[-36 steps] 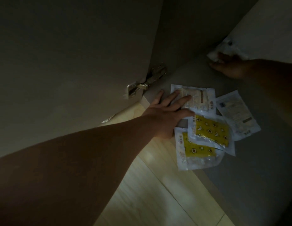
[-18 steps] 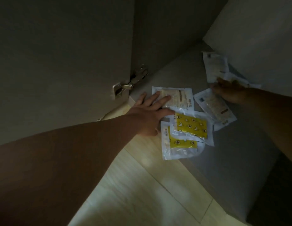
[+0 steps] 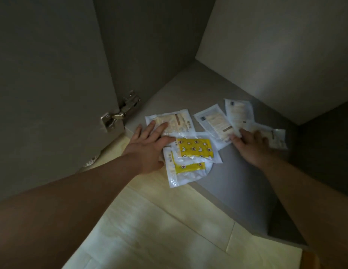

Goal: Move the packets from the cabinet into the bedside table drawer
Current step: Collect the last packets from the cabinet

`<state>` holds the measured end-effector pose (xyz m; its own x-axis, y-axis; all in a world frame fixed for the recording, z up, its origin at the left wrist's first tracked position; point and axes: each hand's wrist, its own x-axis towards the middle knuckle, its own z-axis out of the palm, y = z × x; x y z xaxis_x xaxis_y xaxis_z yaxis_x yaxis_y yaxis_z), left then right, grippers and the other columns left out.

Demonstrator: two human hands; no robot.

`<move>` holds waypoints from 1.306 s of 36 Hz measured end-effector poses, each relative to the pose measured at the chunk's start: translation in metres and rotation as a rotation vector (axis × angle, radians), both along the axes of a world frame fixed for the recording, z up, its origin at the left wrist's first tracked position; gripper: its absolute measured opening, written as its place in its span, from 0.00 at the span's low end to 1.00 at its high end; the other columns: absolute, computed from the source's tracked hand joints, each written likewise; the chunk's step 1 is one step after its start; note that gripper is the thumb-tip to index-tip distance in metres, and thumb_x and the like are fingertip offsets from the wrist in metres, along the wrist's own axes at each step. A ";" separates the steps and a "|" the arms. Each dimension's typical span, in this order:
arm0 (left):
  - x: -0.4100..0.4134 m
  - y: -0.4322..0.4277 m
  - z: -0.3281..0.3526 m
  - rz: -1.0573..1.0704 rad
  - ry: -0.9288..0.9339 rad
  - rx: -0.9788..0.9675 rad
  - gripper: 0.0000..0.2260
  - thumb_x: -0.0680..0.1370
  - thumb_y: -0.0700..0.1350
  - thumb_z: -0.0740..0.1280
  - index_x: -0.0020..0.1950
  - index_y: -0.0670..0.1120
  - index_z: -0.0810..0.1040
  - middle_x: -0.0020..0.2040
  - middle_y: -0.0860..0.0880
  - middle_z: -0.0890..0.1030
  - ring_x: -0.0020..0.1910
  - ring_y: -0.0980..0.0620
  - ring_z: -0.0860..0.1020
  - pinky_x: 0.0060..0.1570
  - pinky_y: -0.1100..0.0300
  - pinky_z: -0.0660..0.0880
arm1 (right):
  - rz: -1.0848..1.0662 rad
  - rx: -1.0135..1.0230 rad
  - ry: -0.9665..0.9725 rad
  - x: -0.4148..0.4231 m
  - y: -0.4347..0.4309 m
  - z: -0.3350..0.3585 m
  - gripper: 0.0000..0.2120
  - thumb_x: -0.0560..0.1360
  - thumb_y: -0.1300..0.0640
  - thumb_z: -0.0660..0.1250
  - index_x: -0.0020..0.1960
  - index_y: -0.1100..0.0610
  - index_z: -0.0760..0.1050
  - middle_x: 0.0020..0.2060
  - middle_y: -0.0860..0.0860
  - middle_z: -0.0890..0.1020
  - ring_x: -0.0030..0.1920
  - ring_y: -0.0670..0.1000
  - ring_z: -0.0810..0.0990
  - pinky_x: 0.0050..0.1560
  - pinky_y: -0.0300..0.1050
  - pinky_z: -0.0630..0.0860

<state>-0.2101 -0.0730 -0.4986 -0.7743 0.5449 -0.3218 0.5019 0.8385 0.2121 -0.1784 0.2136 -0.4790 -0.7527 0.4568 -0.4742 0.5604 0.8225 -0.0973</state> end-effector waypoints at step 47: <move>0.022 0.009 0.008 0.087 0.057 0.097 0.49 0.71 0.67 0.64 0.65 0.56 0.24 0.76 0.51 0.54 0.77 0.49 0.40 0.72 0.42 0.40 | 0.286 -0.241 0.293 0.031 -0.110 -0.007 0.23 0.82 0.54 0.49 0.76 0.46 0.51 0.77 0.44 0.51 0.76 0.49 0.47 0.74 0.44 0.45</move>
<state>-0.1882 -0.0645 -0.4907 -0.8354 0.5014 -0.2249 0.4420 0.8563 0.2672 -0.1471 0.1039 -0.4858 -0.9500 0.1146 -0.2904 0.2352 0.8745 -0.4242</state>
